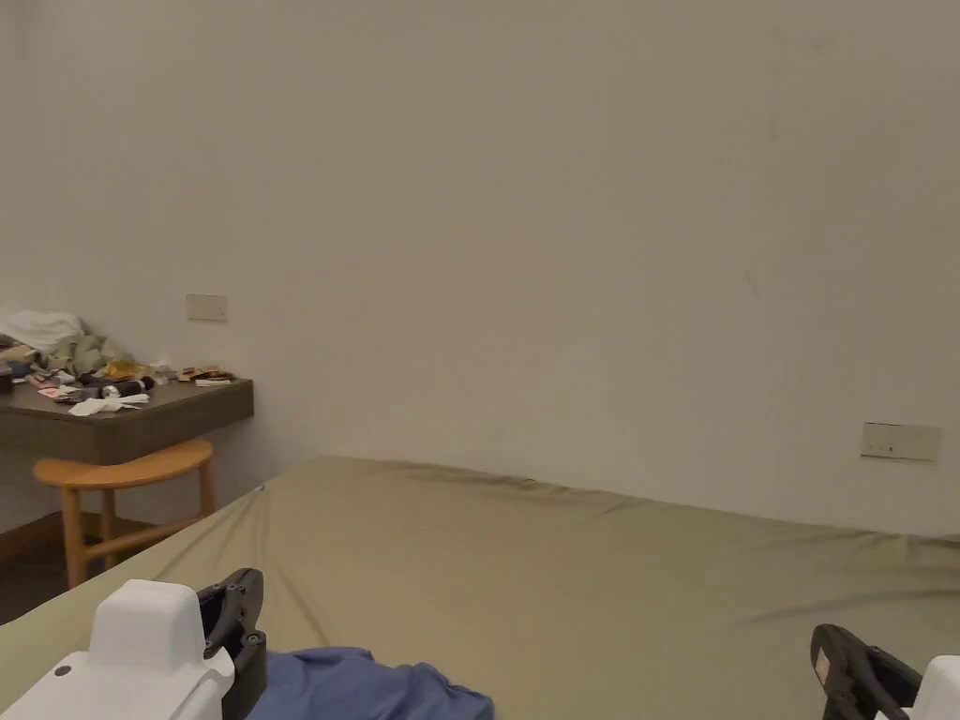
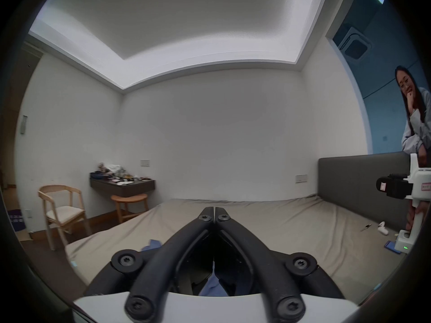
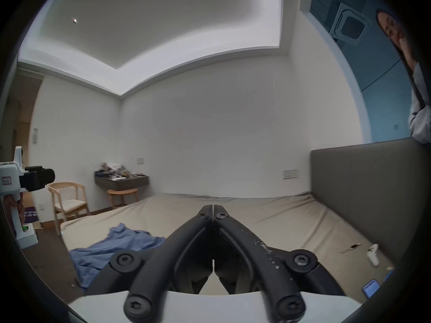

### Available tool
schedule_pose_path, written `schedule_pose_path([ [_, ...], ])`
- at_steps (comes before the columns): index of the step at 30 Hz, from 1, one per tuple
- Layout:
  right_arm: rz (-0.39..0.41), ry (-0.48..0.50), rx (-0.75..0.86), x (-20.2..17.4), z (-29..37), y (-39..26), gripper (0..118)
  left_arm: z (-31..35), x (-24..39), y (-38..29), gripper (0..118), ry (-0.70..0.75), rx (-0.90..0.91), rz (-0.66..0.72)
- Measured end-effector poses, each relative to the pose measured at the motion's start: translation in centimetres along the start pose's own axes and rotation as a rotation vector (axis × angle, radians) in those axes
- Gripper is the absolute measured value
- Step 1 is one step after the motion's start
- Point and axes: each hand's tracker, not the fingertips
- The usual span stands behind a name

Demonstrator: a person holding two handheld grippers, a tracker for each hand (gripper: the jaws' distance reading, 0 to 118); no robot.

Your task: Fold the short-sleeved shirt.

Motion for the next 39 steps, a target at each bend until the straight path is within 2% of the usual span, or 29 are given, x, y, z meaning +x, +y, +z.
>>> schedule_pose_path([
  [5, -0.034, 0.102, -0.002, -2.8, -1.5, 0.1, 2, 2.3, -3.1, -0.3, 0, 0.062, -0.021, 0.027],
  [10, -0.017, 0.122, -0.007, -2.9, -1.5, 0.2, 2, 1.0, -2.9, -1.3, 0, 0.083, -0.049, 0.016],
  [15, -0.012, 0.107, -0.011, -1.4, -2.0, 0.0, 2, -3.9, -1.1, -3.2, 0, 0.043, -0.103, 0.004],
  [20, 0.0, 0.072, -0.04, 0.3, -3.5, -1.1, 2, -12.9, 1.9, -6.5, 3, -0.019, -0.217, -0.016],
  [22, 0.013, 0.052, -0.055, 1.0, -4.4, -1.7, 2, -17.1, 3.9, -8.4, 11, -0.06, -0.269, -0.077],
  [23, 0.02, 0.041, -0.068, 1.4, -4.9, -2.0, 2, -19.7, 4.9, -9.7, 38, -0.082, -0.314, -0.103],
  [25, 0.026, 0.024, -0.088, 2.1, -5.9, -2.6, 2, -23.6, 6.7, -12.5, 118, -0.145, -0.368, -0.096],
  [26, 0.027, 0.013, -0.097, 2.5, -6.4, -2.9, 2, -25.9, 7.8, -13.9, 115, -0.187, -0.392, -0.125],
  [29, 0.022, -0.007, -0.124, 3.8, -7.8, -4.1, 2, -33.3, 10.3, -18.8, 118, -0.274, -0.551, -0.084],
  [32, 0.029, -0.033, -0.163, 4.8, -9.1, -5.1, 2, -39.3, 13.1, -24.6, 118, -0.225, -0.705, -0.141],
  [35, 0.021, -0.048, -0.198, 5.7, -10.2, -6.2, 2, -42.6, 14.9, -29.0, 118, -0.249, -0.78, -0.186],
  [38, 0.02, -0.061, -0.226, 6.4, -11.0, -7.4, 2, -45.3, 15.4, -32.8, 118, -0.274, -0.893, -0.154],
  [39, 0.018, -0.062, -0.231, 6.6, -11.2, -7.7, 2, -46.0, 15.4, -33.8, 118, -0.234, -0.948, -0.137],
])
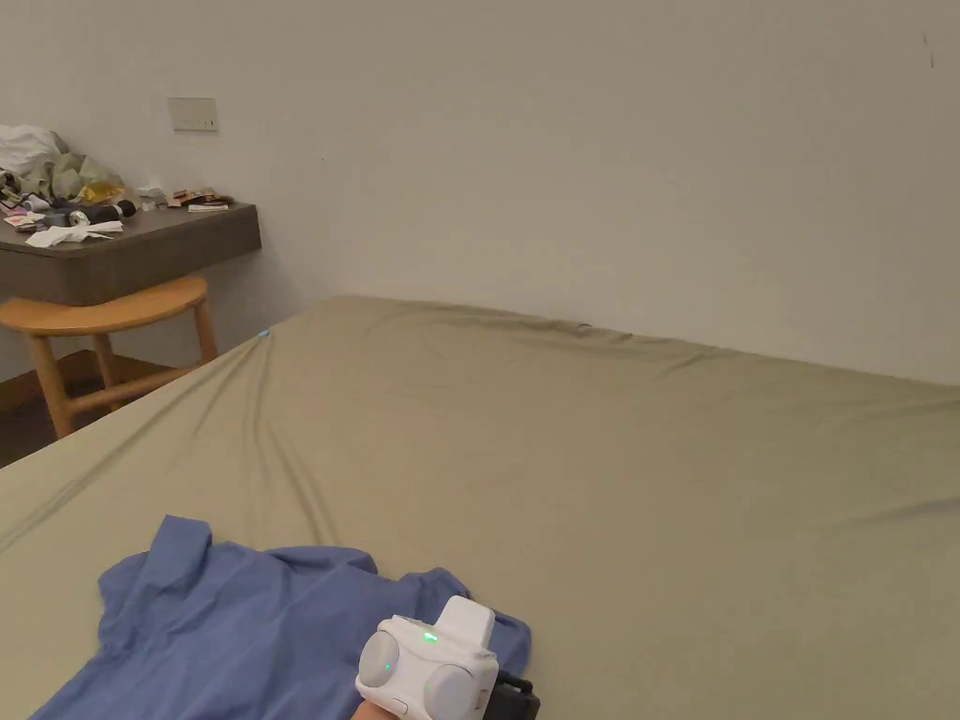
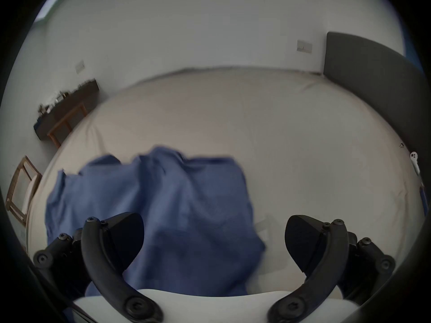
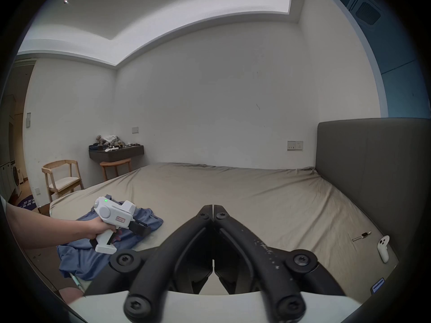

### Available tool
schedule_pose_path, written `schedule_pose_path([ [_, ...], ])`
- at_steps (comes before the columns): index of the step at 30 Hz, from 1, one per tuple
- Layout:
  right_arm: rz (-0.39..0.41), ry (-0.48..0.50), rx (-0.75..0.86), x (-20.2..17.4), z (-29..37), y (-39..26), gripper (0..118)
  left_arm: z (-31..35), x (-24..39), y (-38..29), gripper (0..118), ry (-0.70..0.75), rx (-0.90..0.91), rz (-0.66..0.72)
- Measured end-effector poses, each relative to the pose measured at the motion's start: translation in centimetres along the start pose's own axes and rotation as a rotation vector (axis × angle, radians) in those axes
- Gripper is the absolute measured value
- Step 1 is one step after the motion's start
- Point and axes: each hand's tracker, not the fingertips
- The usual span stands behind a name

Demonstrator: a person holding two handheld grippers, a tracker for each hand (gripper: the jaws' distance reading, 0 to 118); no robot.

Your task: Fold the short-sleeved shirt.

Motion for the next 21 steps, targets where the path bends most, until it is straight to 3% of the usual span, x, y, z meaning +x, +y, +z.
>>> schedule_pose_path([
  [2, -0.004, -0.008, -0.016, 0.2, -0.5, -0.6, 2, -1.4, -0.5, -0.7, 110, 0.035, -0.041, 0.004],
  [4, -0.015, -0.008, -0.024, 0.4, -0.6, -1.1, 2, -0.5, -1.2, -0.8, 81, 0.001, -0.015, 0.03],
  [5, -0.022, -0.005, -0.028, 0.4, -0.6, -1.3, 2, 0.4, -1.1, -0.7, 64, -0.012, 0.031, 0.078],
  [6, -0.025, -0.004, -0.03, 0.3, -0.5, -1.5, 2, 0.9, -0.8, -0.8, 31, 0.022, 0.045, 0.059],
  [7, -0.034, -0.002, -0.034, 0.3, -0.5, -1.7, 2, 1.1, -0.6, -1.0, 7, 0.03, 0.059, 0.044],
  [13, -0.052, 0.023, -0.023, 0.1, 1.4, -1.7, 2, 3.0, 0.7, -0.8, 7, 0.054, 0.027, 0.062],
  [18, -0.07, 0.005, 0.003, 1.7, 4.7, -1.1, 2, 8.8, 7.9, 0.7, 7, 0.001, 0.159, -0.063],
  [21, -0.102, -0.014, 0.031, 3.2, 7.5, -0.7, 2, 11.8, 13.2, 0.8, 7, -0.12, 0.195, -0.097],
])
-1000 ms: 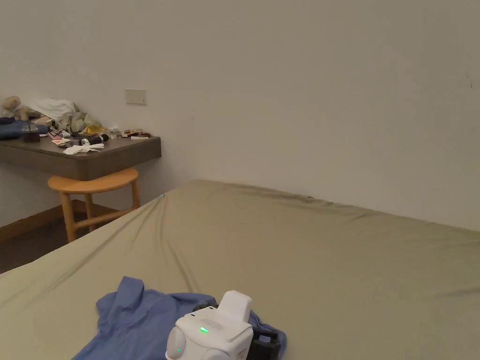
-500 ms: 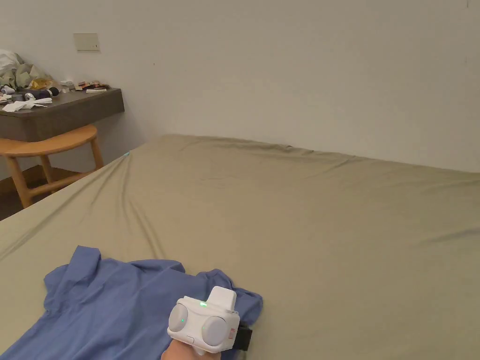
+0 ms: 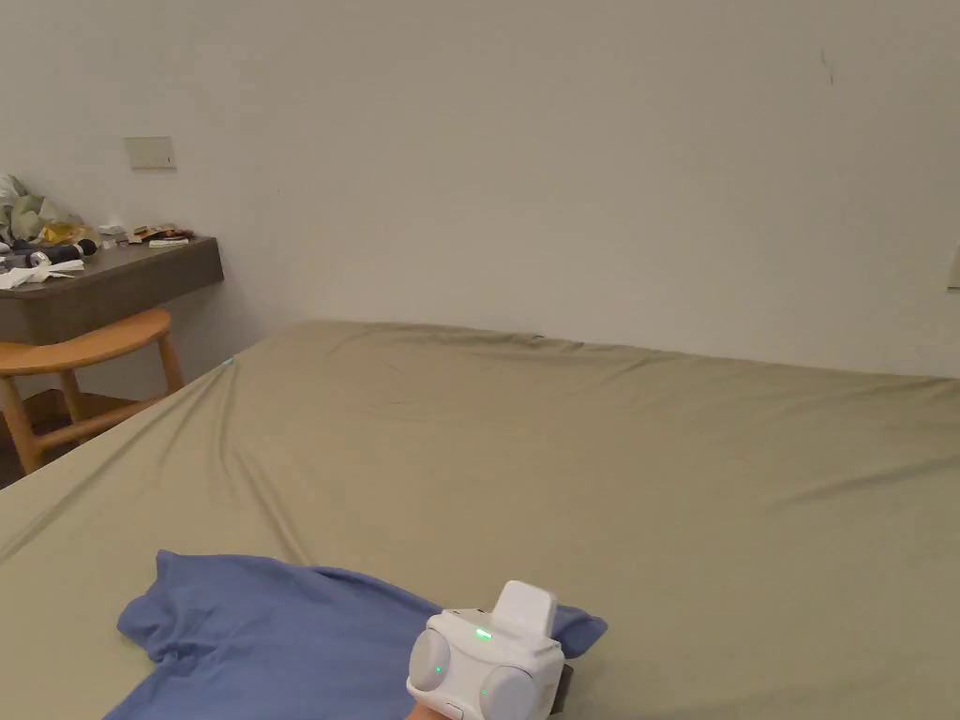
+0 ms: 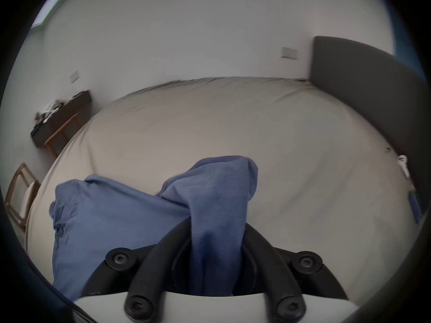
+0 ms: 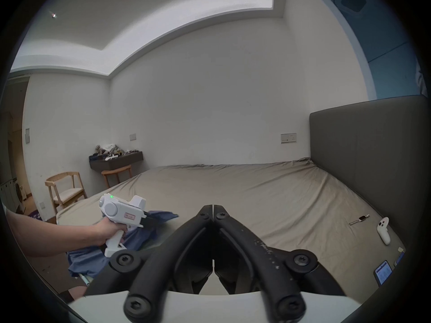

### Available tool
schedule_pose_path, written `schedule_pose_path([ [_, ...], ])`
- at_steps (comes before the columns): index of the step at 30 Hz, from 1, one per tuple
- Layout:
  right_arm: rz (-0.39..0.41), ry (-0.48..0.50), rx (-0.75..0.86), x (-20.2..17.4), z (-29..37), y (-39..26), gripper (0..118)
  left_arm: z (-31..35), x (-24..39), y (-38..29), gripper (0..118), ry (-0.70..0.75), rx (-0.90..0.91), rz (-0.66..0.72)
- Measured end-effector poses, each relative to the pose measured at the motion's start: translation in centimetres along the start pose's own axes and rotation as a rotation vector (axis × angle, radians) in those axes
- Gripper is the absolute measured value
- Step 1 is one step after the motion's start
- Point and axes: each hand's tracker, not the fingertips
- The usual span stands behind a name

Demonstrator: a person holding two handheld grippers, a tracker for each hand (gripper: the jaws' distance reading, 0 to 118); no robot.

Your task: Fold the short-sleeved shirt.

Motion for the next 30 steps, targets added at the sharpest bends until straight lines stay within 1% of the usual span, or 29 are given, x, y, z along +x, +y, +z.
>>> schedule_pose_path([
  [1, -0.003, -0.015, 0.014, 0.5, 1.2, 0.1, 2, 0.8, 3.3, 0.0, 7, -0.026, 0.019, -0.089],
  [2, -0.004, -0.03, 0.024, 1.1, 2.4, 0.3, 2, 1.8, 6.5, 0.0, 7, -0.054, 0.049, -0.141],
  [3, -0.01, -0.039, 0.027, 1.7, 3.3, 0.4, 2, 2.4, 9.2, 0.0, 7, -0.101, 0.064, -0.161],
  [6, -0.035, -0.096, 0.054, 3.8, 6.9, 0.6, 2, 4.8, 19.8, -0.8, 7, -0.303, 0.07, -0.199],
  [8, -0.04, -0.135, 0.062, 4.9, 9.1, 0.5, 2, 6.7, 27.0, -2.4, 7, -0.419, 0.077, -0.283],
  [11, -0.064, -0.166, 0.057, 6.5, 11.8, 0.0, 2, 8.9, 36.1, -5.1, 7, -0.602, 0.029, -0.269],
  [13, -0.067, -0.195, 0.053, 7.2, 12.9, -0.5, 2, 9.0, 40.6, -7.1, 7, -0.655, -0.013, -0.235],
  [14, -0.07, -0.2, 0.048, 7.6, 13.3, -0.8, 2, 8.7, 42.6, -8.4, 7, -0.664, -0.038, -0.244],
  [16, -0.078, -0.21, 0.037, 8.2, 13.6, -1.0, 2, 7.7, 44.6, -10.1, 7, -0.614, -0.085, -0.281],
  [17, -0.079, -0.211, 0.03, 8.4, 13.6, -1.1, 2, 7.2, 44.8, -10.4, 7, -0.59, -0.103, -0.282],
  [18, -0.076, -0.211, 0.03, 8.4, 13.8, -1.0, 2, 7.0, 44.0, -10.1, 7, -0.587, -0.093, -0.235],
  [20, -0.062, -0.216, 0.041, 8.5, 14.3, -0.7, 2, 7.3, 41.4, -8.9, 14, -0.597, -0.074, -0.151],
  [21, -0.048, -0.221, 0.051, 8.4, 14.4, -0.6, 2, 7.9, 40.4, -8.3, 18, -0.576, -0.027, -0.147],
  [22, -0.044, -0.226, 0.062, 8.4, 14.5, -0.4, 2, 9.2, 39.0, -7.5, 23, -0.537, 0.059, -0.167],
  [23, -0.052, -0.228, 0.072, 8.4, 14.6, -0.1, 3, 10.9, 37.2, -6.9, 45, -0.498, 0.177, -0.204],
  [24, -0.06, -0.222, 0.079, 8.3, 14.7, 0.2, 3, 13.1, 34.6, -6.4, 69, -0.479, 0.333, -0.223],
  [25, -0.059, -0.214, 0.086, 8.2, 14.8, 0.5, 3, 15.0, 31.8, -5.5, 96, -0.49, 0.445, -0.199],
  [26, -0.054, -0.217, 0.098, 7.9, 15.0, 0.9, 3, 17.5, 28.1, -4.5, 114, -0.512, 0.533, -0.149],
  [27, -0.041, -0.218, 0.114, 7.5, 15.2, 1.4, 3, 20.4, 23.9, -3.6, 118, -0.559, 0.59, -0.087],
  [28, -0.027, -0.208, 0.134, 7.1, 15.5, 1.7, 3, 23.4, 20.4, -2.9, 118, -0.54, 0.609, -0.049],
  [29, -0.011, -0.201, 0.147, 6.7, 15.7, 2.0, 3, 27.0, 16.4, -2.5, 118, -0.465, 0.637, 0.009],
  [30, 0.004, -0.204, 0.143, 6.2, 15.9, 2.3, 3, 30.3, 12.8, -2.8, 118, -0.39, 0.703, 0.05],
])
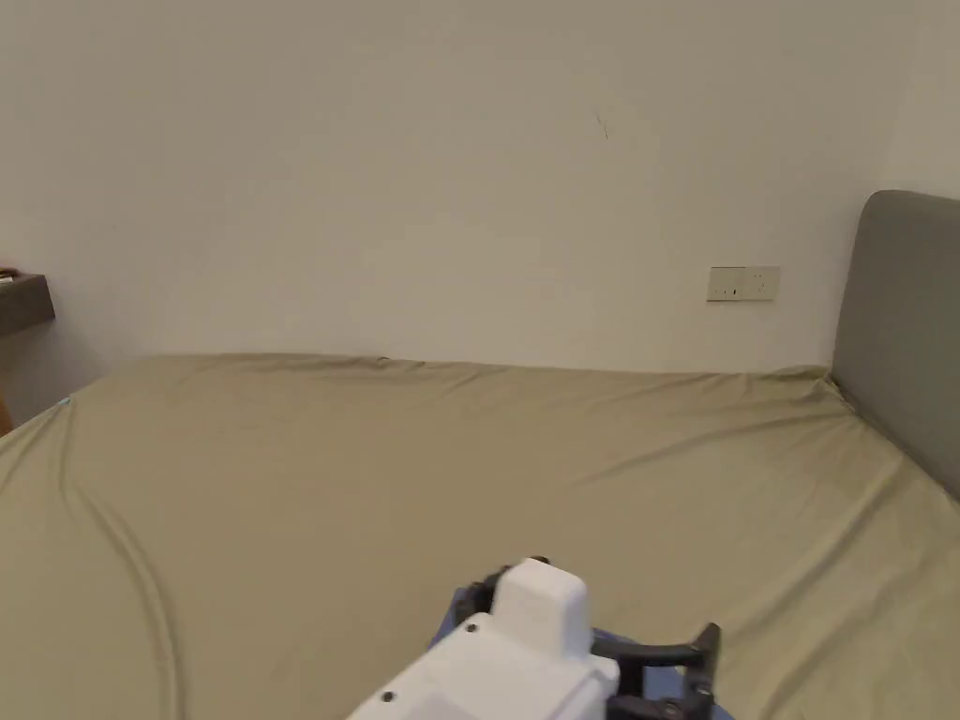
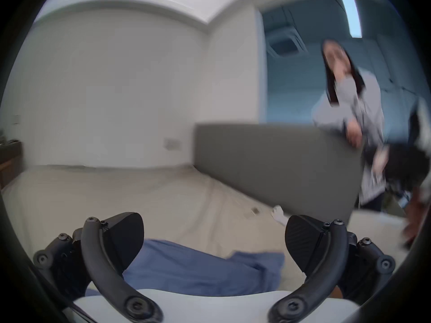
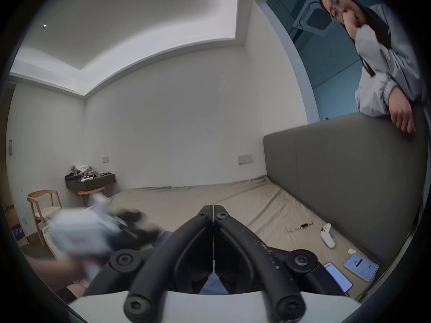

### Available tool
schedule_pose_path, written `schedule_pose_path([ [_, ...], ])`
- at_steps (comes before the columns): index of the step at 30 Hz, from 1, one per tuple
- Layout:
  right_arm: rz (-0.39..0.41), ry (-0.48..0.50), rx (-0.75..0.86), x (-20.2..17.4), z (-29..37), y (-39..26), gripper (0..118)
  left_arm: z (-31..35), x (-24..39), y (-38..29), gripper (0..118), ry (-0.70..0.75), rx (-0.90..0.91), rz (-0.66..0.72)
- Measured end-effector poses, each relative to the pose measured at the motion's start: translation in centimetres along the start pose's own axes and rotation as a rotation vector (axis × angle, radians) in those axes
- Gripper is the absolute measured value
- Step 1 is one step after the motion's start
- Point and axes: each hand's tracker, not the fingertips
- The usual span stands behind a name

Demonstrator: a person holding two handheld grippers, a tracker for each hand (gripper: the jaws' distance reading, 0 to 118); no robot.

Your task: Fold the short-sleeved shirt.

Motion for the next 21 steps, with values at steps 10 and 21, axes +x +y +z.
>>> schedule_pose_path([
  [10, 0.025, 0.022, 0.024, -3.8, 2.7, -0.3, 3, 24.7, -7.3, 7.5, 57, 0.615, 0.198, -0.338],
  [21, 0.103, -0.001, 0.02, -6.5, 3.6, 0.1, 3, 26.2, -9.1, 4.4, 0, 0.637, 0.035, -0.112],
])
